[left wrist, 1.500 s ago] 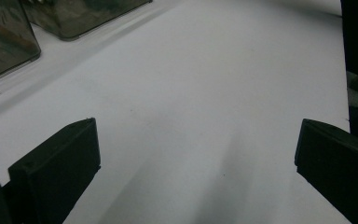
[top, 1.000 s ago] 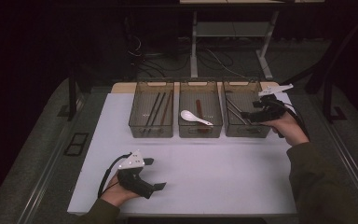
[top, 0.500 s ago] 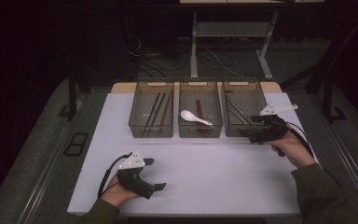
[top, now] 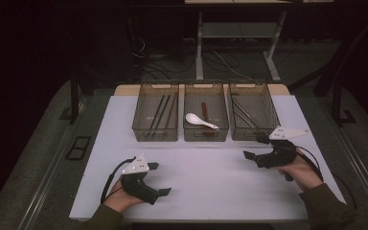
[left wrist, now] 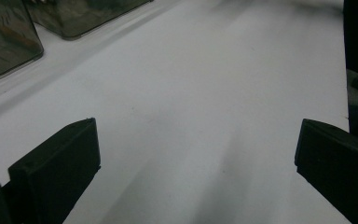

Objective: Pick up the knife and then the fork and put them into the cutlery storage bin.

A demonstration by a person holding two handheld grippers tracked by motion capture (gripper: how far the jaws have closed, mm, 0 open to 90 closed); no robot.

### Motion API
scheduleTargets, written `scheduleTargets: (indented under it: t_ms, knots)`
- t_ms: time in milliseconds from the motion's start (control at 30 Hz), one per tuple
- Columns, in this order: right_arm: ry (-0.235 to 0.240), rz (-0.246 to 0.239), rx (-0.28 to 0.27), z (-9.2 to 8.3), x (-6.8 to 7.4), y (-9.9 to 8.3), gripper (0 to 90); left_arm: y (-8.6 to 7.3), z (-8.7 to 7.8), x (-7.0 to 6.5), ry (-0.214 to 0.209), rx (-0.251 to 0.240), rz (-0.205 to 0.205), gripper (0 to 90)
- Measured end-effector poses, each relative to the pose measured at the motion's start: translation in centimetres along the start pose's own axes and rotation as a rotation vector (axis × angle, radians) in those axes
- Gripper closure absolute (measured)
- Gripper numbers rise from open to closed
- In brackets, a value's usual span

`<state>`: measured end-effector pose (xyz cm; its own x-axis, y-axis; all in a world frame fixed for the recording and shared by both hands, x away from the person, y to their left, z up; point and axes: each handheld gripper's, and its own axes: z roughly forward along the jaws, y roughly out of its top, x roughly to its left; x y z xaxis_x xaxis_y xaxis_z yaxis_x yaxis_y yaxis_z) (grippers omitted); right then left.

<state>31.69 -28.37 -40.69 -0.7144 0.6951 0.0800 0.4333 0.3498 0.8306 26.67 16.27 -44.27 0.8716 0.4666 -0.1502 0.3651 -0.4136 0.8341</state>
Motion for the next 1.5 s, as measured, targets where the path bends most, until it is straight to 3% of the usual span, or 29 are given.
scheduleTargets:
  t_ms: [800,1500]
  knots:
    - [0.052,-0.01,-0.01,-1.1,3.6,-4.3,18.0,0.1,-0.1,-0.1,0.006,-0.006,-0.001,0.0]
    - [0.056,-0.047,0.013,-1.3,3.5,-5.5,17.3,0.1,0.0,-0.2,0.003,0.0,0.007,0.0]
